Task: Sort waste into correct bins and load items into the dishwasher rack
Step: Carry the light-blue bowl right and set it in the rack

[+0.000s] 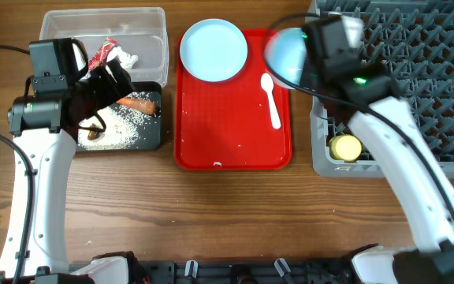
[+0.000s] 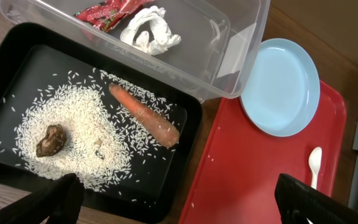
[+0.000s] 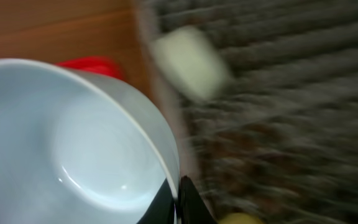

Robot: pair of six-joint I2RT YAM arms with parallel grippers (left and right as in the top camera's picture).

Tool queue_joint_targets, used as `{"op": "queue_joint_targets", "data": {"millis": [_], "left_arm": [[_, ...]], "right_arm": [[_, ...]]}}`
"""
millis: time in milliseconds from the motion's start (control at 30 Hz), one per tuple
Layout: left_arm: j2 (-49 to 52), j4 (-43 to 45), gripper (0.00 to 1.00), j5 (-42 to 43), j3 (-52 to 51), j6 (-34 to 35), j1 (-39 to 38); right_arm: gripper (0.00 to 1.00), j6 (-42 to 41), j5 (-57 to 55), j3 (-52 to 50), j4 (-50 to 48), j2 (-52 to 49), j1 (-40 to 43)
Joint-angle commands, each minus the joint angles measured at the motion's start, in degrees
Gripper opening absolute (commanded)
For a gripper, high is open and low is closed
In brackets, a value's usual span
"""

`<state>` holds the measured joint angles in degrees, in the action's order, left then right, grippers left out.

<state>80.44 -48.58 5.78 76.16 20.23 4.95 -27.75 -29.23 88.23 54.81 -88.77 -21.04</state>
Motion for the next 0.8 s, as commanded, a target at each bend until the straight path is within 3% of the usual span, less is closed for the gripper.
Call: {"op": "queue_joint_targets", "data": {"millis": [0, 67, 233, 433, 567, 633, 767], "left_arm": [[-0.61, 0.07, 1.00, -0.50, 1.01, -0.31, 0.20], [-0.61, 0.07, 1.00, -0.50, 1.01, -0.33, 0.20], [-0.61, 0.07, 1.00, -0.50, 1.01, -0.31, 0.20], [-0.61, 0.07, 1.00, -0.50, 1.01, -0.31, 0.20], [-0.61, 0.07, 1.00, -0.50, 1.01, -0.33, 0.20], [-0.61, 0.07, 1.00, -0.50, 1.01, -0.31, 0.20], [-0.61, 0.07, 1.00, -0.50, 1.01, -0.33, 0.20]], "right_arm": [[0.04, 1.22, -29.70, -0.24, 9.88, -0.50, 1.27], [0.04, 1.49, -36.28, -1.01, 15.41, -1.60, 2.03], [0.04, 25.46, -39.41, -4.55, 13.25, -5.57, 4.04], [0.04, 48.15, -39.41, -4.57, -3.15, -11.85, 4.31], [0.04, 71.84, -39.98, -4.57, -11.91, -15.96, 5.62], [0.04, 72.98, -41.55, -4.57, -12.90, -16.65, 6.21], [0.05, 66.23, -40.79, -4.59, -12.24, -16.79, 6.40]]}}
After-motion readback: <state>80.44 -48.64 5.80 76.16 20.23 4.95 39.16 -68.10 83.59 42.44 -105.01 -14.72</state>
